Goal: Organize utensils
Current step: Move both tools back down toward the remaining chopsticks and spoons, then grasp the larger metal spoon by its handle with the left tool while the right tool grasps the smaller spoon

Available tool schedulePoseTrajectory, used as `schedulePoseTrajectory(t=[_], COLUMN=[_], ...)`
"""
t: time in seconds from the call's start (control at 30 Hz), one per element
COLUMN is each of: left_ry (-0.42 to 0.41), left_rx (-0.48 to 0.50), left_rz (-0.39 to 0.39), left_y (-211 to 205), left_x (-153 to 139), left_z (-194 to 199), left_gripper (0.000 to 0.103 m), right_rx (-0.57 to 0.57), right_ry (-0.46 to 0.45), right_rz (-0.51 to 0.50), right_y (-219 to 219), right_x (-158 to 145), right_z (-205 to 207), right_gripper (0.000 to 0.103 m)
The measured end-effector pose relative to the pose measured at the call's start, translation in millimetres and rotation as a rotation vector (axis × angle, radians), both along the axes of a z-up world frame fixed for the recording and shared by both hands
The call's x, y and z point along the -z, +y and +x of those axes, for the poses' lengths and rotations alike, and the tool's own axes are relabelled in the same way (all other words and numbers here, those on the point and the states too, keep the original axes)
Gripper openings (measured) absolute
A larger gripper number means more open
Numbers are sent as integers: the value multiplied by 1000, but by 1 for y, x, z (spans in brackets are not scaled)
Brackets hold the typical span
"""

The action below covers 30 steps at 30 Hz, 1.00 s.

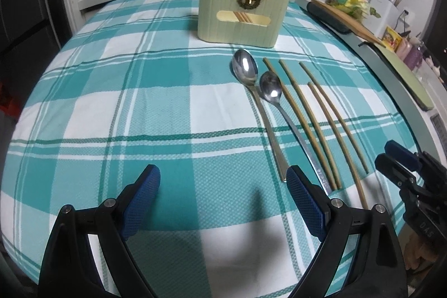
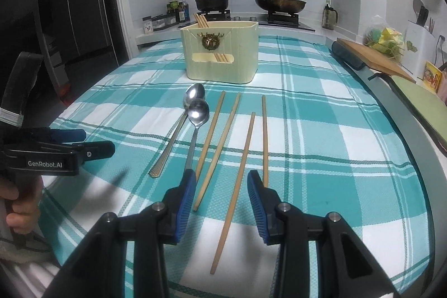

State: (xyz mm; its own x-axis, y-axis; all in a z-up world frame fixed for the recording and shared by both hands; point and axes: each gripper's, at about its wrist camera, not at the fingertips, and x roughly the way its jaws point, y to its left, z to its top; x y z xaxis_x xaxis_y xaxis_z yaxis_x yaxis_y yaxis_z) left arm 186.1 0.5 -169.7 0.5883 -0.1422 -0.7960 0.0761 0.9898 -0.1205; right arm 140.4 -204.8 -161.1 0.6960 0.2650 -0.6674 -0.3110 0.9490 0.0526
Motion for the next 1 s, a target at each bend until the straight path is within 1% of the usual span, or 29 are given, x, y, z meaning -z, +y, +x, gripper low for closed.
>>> schedulePoseTrajectory(t=[0.1,0.23,0.37,0.47,0.5,0.53,0.57,0.6,0.63,0.67,0.7,0.73,0.77,0.8,0.9,1.0], left_ry=[-26,-44,-40,-34,-26,-21,-31,-24,-26,-32,-41,-51,-57,-55,-42,-27], left_rx=[35,55,62,72,74,77,76,79,81,83,82,77,71,63,15,-45], left_rz=[40,66,121,174,190,189,164,143,123,120,128,136,133,128,79,75], left_y=[-13,-24,-36,-43,-45,-46,-45,-44,-44,-45,-46,-47,-46,-43,-29,-14], left_x=[2,8,20,32,37,40,39,39,39,38,37,37,36,35,34,34], left_z=[15,42,68,80,83,85,86,86,86,85,84,83,81,80,74,63], left_gripper=[92,92,91,86,82,78,74,64,50,43,30,20,14,6,6,5], right_rx=[15,21,30,44,49,55,60,63,66,69,69,69,67,64,52,43], right_ry=[3,3,1,2,2,1,1,2,1,2,4,5,6,7,4,5], right_rz=[5,7,11,16,17,19,20,20,20,21,21,22,23,22,16,11], right_y=[-3,-4,-7,-12,-13,-15,-17,-18,-19,-20,-20,-20,-19,-18,-14,-12], right_x=[0,1,1,1,1,1,1,1,1,1,1,1,2,2,2,2], right_z=[3,4,4,4,4,4,4,4,3,3,3,3,3,2,1,0], right_gripper=[39,39,39,39,39,39,39,39,39,39,39,39,39,39,39,39])
